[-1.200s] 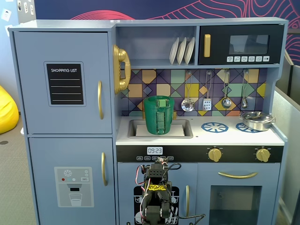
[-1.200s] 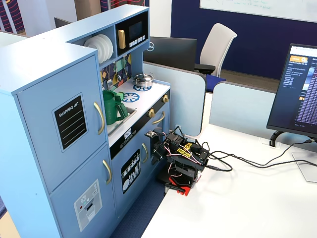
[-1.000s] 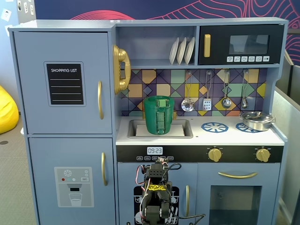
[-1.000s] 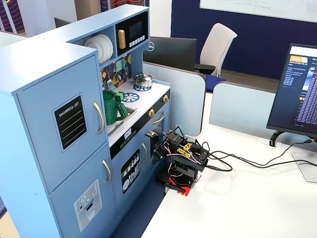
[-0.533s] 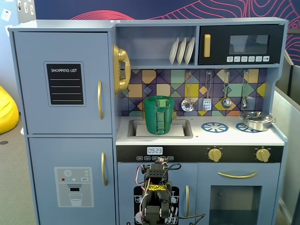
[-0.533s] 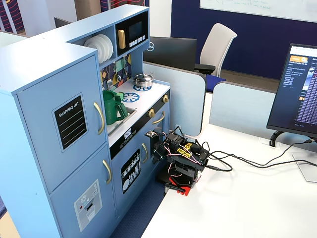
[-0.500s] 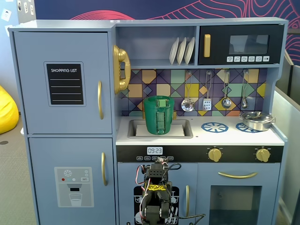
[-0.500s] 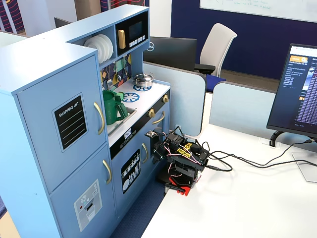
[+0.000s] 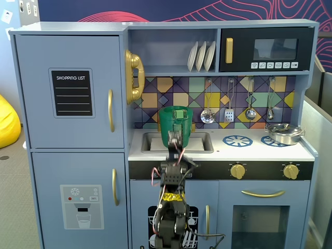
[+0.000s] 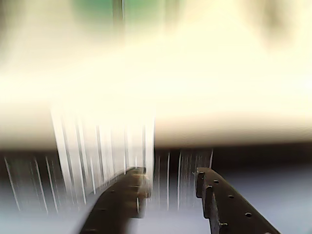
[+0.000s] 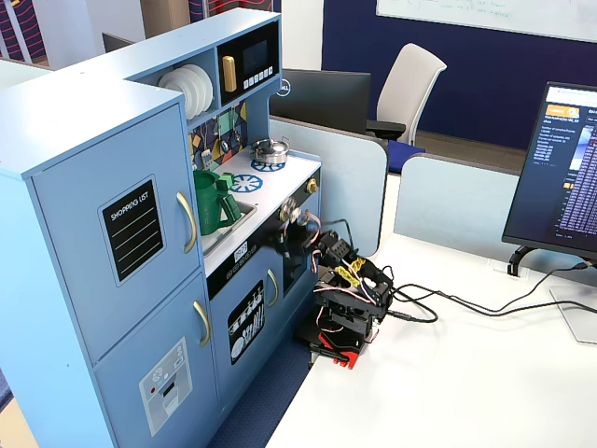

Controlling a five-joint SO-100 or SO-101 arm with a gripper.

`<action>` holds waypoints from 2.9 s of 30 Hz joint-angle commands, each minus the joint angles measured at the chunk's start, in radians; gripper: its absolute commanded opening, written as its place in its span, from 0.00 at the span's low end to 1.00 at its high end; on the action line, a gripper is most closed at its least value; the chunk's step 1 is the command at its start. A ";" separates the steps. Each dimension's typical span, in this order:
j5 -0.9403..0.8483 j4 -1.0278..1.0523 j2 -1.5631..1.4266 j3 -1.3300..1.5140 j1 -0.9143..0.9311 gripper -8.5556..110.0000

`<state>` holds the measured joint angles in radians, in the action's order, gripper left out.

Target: Take off the lid from the green recipient and place it on the counter

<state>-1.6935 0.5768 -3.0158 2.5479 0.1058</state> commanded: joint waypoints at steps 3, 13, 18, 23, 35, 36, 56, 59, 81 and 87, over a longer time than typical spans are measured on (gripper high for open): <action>-0.009 -0.140 0.169 -0.284 0.094 0.41; -0.014 -0.261 0.356 -0.451 0.094 0.46; -0.032 -0.307 0.440 -0.506 0.072 0.45; -0.031 -0.344 0.517 -0.568 0.066 0.45; -0.031 -0.388 0.704 -0.712 0.038 0.44; -0.031 -0.390 0.718 -0.726 0.035 0.44; -0.094 -0.305 0.818 -0.821 -0.003 0.07; -0.075 -0.324 0.819 -0.821 -0.017 0.07; -0.112 -0.522 0.813 -0.830 -0.012 0.07; -0.098 -0.517 0.807 -0.841 0.077 0.07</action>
<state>-1.7917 0.0982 -2.1844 1.8009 0.1135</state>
